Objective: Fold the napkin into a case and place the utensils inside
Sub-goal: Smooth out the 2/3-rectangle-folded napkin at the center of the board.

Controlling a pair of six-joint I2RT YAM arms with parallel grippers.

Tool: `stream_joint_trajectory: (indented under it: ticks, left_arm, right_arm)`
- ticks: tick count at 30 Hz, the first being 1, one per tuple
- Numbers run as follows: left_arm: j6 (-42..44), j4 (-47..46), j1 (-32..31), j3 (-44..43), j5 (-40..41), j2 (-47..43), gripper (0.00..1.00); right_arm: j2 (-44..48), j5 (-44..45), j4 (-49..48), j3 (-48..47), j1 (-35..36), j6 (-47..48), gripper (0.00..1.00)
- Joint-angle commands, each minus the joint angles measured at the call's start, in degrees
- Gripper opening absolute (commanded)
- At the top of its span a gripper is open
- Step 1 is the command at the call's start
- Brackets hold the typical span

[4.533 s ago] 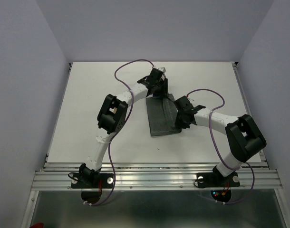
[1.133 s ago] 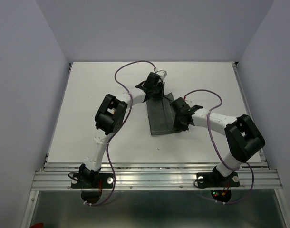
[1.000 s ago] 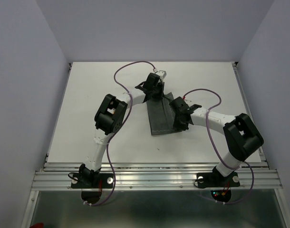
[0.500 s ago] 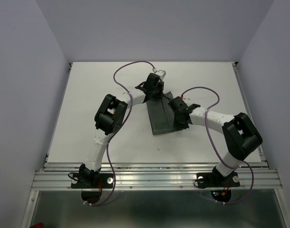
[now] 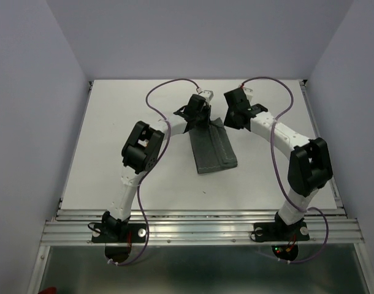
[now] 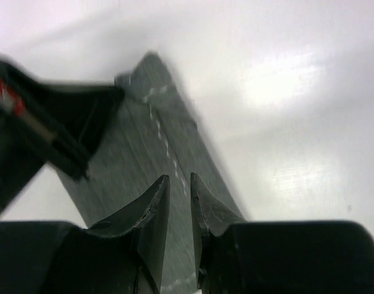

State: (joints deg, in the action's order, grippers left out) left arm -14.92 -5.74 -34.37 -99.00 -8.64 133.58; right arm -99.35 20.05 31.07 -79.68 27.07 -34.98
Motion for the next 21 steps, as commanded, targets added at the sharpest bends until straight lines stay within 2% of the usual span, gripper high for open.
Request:
stream_joint_trajectory:
  ticks: [1, 8, 15, 21]
  left_arm:
    - [0.9, 2.0, 0.4, 1.7, 0.6, -2.3, 0.0]
    - [1.1, 2.2, 0.8, 1.8, 0.2, -2.5, 0.0]
    - [1.6, 2.4, 1.3, 2.5, -0.3, -2.6, 0.0]
    - [1.4, 2.5, 1.3, 2.2, -0.8, -3.1, 0.0]
  right_arm:
    - [-8.3, -3.4, -1.3, -9.2, -2.4, 1.1, 0.25]
    - [-20.4, -6.1, -1.4, -20.6, -4.1, -0.6, 0.15]
    - [-26.9, -7.7, -1.9, -23.8, -4.7, -0.7, 0.14]
    - [-29.7, -7.6, -1.7, -21.7, -5.3, -3.2, 0.13]
